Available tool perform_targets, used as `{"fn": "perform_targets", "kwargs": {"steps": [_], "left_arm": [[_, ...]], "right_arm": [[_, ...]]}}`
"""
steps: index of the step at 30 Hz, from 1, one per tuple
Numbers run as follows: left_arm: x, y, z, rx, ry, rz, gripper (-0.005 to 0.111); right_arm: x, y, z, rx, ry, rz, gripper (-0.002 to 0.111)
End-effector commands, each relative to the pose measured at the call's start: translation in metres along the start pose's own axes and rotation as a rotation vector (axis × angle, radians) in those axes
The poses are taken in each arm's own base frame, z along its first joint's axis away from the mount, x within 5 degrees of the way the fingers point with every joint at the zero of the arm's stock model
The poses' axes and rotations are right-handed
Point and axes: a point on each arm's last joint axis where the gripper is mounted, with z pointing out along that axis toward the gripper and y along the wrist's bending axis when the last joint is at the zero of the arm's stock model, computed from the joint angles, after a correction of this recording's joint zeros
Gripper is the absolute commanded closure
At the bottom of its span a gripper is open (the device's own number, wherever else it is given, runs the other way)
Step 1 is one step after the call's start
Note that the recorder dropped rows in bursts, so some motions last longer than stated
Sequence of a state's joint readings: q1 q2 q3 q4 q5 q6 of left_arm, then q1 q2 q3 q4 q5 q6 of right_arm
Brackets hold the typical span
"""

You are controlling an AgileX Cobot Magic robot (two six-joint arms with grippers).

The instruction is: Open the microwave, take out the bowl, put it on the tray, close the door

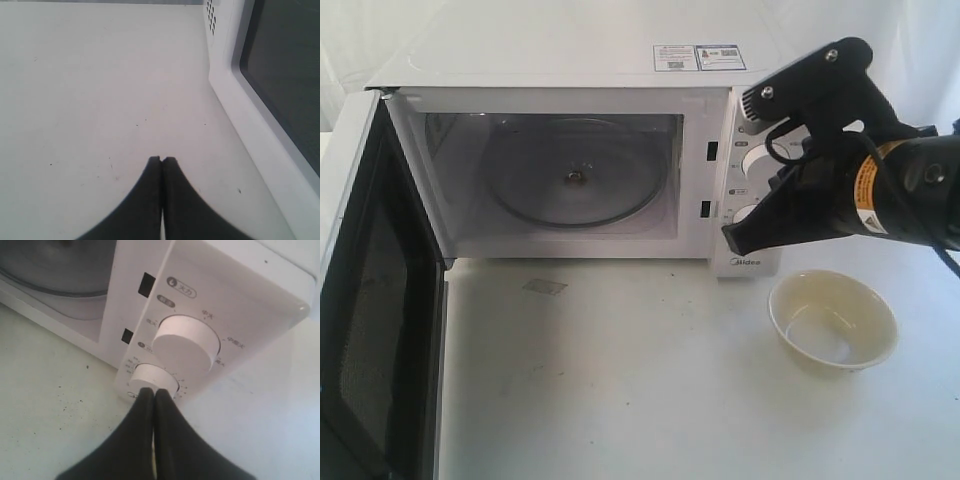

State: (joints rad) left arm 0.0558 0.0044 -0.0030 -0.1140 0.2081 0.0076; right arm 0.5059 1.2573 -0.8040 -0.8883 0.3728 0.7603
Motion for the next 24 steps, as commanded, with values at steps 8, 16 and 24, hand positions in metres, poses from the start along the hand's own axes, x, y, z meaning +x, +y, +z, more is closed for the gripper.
{"fn": "perform_targets", "kwargs": {"steps": [8,16,24], "left_arm": [[0.000,0.000,0.000,0.001,-0.012,-0.019,0.107],[-0.025,0.004,-0.004,-0.044,-0.295,-0.020,0.107],[-0.102,0.008,-0.055,-0.098,-0.913,-0.051,0.107]], "right_arm": [[-0.004,0.002,-0.002,-0.045,-0.035,0.059,0.108],[-0.006,0.005,-0.003,-0.076,-0.056,0.093,0.108],[-0.012,0.000,-0.018,-0.073,-0.109,0.106,0.108]]}}
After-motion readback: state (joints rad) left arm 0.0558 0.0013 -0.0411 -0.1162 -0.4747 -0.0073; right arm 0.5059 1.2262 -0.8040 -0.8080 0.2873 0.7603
